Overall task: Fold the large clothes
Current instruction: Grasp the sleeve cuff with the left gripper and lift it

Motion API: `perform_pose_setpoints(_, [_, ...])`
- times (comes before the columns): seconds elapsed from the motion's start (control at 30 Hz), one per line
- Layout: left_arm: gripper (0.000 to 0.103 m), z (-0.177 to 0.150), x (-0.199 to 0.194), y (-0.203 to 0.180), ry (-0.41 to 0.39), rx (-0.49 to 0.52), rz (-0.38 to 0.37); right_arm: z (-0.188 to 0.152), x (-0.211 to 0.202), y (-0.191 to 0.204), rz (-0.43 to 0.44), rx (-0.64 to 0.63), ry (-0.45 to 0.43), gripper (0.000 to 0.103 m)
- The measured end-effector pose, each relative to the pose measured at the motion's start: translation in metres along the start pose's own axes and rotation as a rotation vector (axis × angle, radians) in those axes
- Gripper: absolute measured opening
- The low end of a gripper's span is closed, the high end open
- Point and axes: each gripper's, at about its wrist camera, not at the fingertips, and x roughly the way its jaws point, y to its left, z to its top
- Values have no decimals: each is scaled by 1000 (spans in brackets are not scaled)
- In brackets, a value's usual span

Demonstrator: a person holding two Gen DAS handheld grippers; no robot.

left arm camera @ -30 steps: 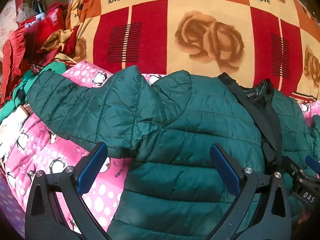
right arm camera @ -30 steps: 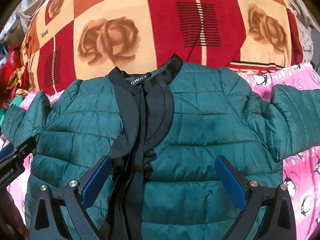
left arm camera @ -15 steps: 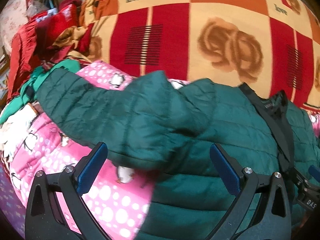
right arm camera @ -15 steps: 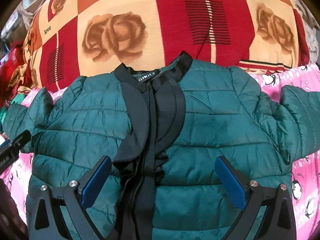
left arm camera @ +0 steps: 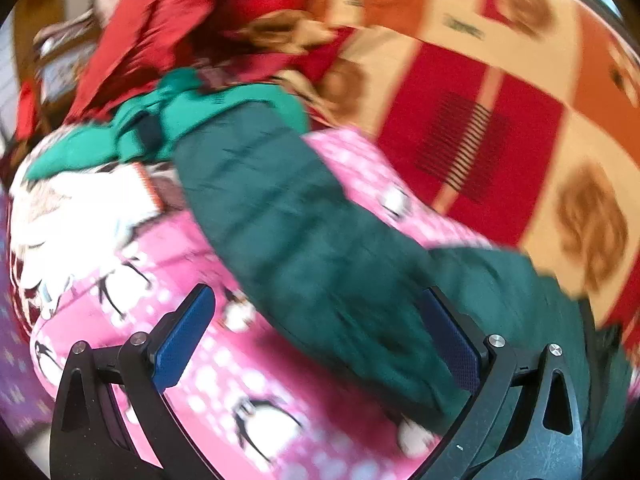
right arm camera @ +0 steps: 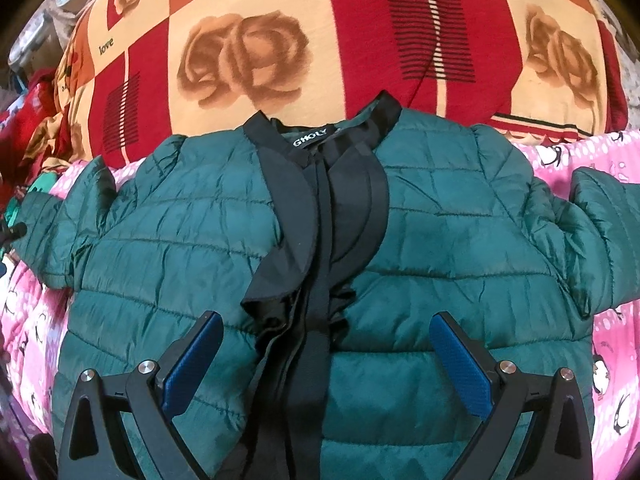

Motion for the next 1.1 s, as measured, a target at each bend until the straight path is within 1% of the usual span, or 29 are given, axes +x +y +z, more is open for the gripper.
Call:
perform_pose_setpoints(0.03, [102,7,5,11,-10,-36,9,-1,0,1,3,-2,2,103])
perform_pose_setpoints(0.1, [102,17,13,24,-14,-68,22,-1,1,3,6,-6,8,103])
perform_pose_setpoints(0.23, [102,37,32,46,-27,-110,68,-2,1,5,11,-12,16,103])
perform_pose_setpoints(0.33, [102,51,48,61,-36,-148,82,-5,1,6,17,-19,28,103])
perform_pose_setpoints(0.4, [102,58,55,68,-48,-159,88,-6,0,7,17,-28,35,103])
perform_pose_setpoints(0.5, [102,67,71,72,-56,-145,97,-8,-1,9,21,-38,40,103])
perform_pose_setpoints(0.53, [98,68,75,72,-49,-143,95,-9,-1,9,21,-37,42,103])
perform_pose_setpoints(0.57, [85,69,81,73,-40,-143,88,-9,0,9,22,-35,45,103])
perform_pose_setpoints(0.6, [77,70,86,73,-29,-143,80,-9,1,9,24,-32,48,103])
perform_pose_setpoints(0.63, [65,71,91,74,-12,-145,68,-10,2,9,25,-31,51,103])
perform_pose_setpoints(0.67, [57,71,93,75,-8,-148,60,-9,3,10,22,-34,54,103])
perform_pose_setpoints(0.7, [52,70,94,76,-15,-152,54,-9,4,11,18,-39,56,103])
perform_pose_setpoints(0.77, [27,70,91,78,-28,-156,55,-8,7,13,11,-49,59,103])
perform_pose_setpoints(0.8, [24,70,87,78,-31,-155,49,-8,8,13,9,-52,59,103])
perform_pose_setpoints(0.83, [17,70,84,79,-34,-155,37,-8,9,13,8,-52,60,103])
perform_pose_setpoints(0.87, [15,70,80,79,-39,-155,24,-8,9,12,9,-49,62,103])
perform_pose_setpoints(0.97, [11,68,58,72,-66,-130,-9,-8,8,11,19,-40,59,103])
perform_pose_setpoints(1.03, [10,67,43,63,-89,-97,-42,-8,6,9,25,-34,58,103])
perform_pose_setpoints(1.1, [9,65,28,54,-95,-74,-82,-8,4,8,31,-25,58,103])
